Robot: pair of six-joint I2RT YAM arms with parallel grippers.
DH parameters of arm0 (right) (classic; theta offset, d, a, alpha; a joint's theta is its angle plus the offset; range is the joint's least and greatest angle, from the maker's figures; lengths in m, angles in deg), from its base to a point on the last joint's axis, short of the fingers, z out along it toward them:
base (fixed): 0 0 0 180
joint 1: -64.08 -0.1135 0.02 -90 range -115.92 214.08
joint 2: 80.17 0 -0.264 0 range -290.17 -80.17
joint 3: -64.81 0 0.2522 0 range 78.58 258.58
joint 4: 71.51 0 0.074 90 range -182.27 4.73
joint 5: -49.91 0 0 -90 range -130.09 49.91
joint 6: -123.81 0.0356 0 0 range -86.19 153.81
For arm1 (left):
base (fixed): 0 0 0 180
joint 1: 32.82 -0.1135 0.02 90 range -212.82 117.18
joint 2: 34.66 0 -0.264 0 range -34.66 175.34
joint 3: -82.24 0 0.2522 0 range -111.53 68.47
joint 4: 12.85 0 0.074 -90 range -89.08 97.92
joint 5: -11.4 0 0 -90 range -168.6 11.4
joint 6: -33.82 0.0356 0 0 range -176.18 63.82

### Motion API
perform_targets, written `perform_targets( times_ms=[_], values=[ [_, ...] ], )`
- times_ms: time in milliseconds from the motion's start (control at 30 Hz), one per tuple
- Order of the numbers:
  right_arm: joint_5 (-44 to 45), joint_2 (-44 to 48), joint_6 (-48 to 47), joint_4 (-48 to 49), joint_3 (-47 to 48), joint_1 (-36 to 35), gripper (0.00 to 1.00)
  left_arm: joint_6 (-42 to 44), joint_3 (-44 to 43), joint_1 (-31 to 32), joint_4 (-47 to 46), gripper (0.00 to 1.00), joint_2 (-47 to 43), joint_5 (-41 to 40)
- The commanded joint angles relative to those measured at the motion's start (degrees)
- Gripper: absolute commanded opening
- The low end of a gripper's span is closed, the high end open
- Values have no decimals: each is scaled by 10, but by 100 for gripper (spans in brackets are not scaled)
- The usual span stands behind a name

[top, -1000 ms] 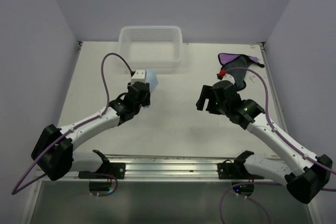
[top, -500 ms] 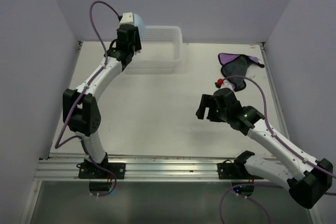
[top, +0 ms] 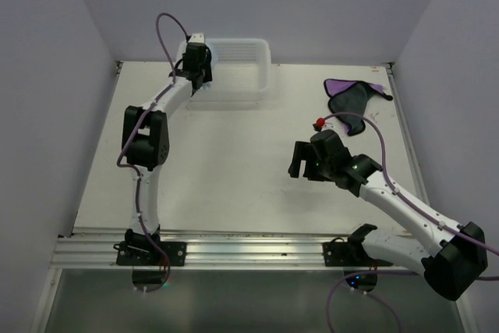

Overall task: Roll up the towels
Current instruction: Place the rolled towel into the container

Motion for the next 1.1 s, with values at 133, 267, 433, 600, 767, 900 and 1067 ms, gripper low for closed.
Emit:
perform_targets(
  times_ms=[133, 267, 433, 600, 767, 900, 1067],
  values=[
    [-18, -22, -6, 28, -18, 8, 85, 12, -16, -14, -48, 38, 21, 11],
    [-18, -34, -9, 30, -17, 11, 85, 7, -31, -19, -56, 39, 48, 17],
    [-18, -49, -10, 34, -14, 15, 85, -1, -49, -20, -64, 41, 76, 16],
    [-19, -66, -10, 38, -12, 17, 85, -9, -65, -22, -72, 41, 101, 21],
    [-25, -83, -13, 44, -11, 25, 86, -9, -72, -23, -79, 50, 117, 25],
    [-29, -92, -15, 49, -8, 30, 86, -10, -72, -23, -80, 59, 120, 25],
    [-39, -98, -14, 53, -8, 38, 86, -9, -65, -22, -80, 67, 117, 20]
  ],
)
